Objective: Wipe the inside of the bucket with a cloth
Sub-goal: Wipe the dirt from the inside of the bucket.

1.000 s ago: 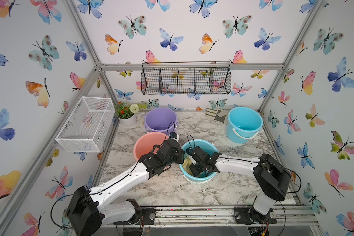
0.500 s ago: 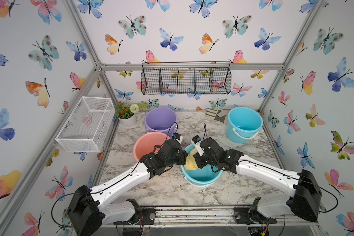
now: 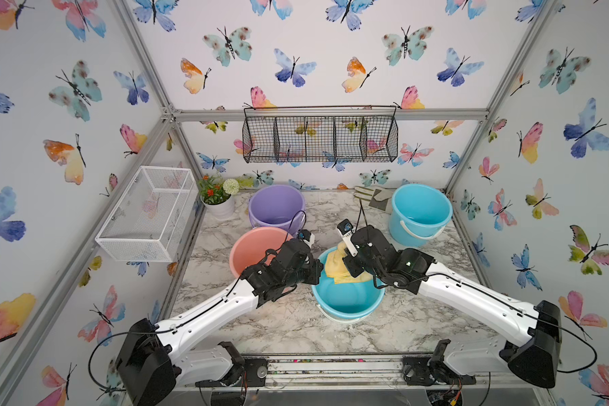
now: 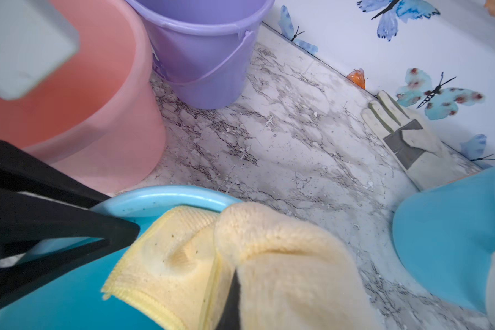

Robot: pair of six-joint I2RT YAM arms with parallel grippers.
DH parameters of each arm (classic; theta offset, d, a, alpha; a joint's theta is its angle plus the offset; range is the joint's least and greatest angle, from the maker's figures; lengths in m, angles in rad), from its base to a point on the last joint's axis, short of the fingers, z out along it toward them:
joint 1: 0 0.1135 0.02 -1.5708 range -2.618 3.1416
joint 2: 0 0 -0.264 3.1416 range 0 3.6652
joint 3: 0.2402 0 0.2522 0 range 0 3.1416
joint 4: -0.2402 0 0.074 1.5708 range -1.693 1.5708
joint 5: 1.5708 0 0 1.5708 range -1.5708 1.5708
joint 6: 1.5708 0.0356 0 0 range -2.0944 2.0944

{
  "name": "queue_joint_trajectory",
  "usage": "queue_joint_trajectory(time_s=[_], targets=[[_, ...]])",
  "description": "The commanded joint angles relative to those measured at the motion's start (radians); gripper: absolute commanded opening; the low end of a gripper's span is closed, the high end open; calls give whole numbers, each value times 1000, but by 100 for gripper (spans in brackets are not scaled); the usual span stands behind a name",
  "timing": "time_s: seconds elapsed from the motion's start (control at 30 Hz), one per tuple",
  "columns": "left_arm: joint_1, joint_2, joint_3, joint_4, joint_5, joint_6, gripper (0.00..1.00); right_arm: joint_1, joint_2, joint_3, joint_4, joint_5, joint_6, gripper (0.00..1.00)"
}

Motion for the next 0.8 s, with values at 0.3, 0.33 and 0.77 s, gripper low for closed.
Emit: queue_joint_trajectory(time_s=[0.3, 0.33, 0.77], targets=[[5, -3, -5, -23, 19, 15, 0, -4, 55, -32, -129, -36, -192, 2], [6, -3, -3, -23, 18, 15, 0, -4, 60, -47, -124, -37, -196, 2], [8, -29, 10, -30, 20, 18, 0, -4, 316, -91, -195, -61, -239, 2]])
